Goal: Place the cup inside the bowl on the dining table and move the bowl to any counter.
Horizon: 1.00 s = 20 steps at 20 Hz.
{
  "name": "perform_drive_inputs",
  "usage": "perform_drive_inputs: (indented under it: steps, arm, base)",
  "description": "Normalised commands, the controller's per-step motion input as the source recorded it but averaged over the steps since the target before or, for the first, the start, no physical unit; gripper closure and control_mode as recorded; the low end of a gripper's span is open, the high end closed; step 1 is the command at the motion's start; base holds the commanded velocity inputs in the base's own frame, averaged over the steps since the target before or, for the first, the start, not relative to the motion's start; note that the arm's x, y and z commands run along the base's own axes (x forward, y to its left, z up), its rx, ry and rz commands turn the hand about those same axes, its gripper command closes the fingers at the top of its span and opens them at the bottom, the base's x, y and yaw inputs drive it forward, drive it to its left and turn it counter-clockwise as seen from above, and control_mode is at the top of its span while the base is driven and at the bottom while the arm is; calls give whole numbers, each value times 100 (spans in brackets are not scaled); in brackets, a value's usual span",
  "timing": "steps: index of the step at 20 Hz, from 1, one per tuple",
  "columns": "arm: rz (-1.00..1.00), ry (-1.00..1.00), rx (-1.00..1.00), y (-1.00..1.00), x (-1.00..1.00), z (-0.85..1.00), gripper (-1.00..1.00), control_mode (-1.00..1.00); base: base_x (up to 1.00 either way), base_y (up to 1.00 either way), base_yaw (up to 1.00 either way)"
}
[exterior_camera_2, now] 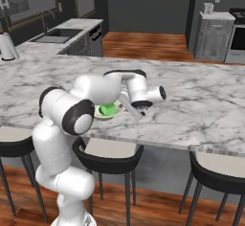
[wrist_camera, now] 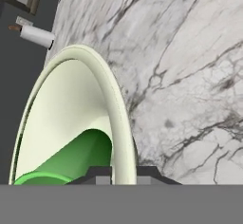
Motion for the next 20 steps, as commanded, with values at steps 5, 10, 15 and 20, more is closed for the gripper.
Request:
perform_drive_inputs:
  steps: [5,10,15,20]
  arm:
    - [0,-2,6,-11,-61,22,100,-100]
    - [0,-3,5,-11,-78,24,100,-100]
    - [0,0,6,-17,-77,30,100,-100]
    - [0,0,5,-17,-65,25,100,-100]
  base:
    - [0,0,0]
    - [0,0,0]
    - [0,0,0]
    - [0,0,0]
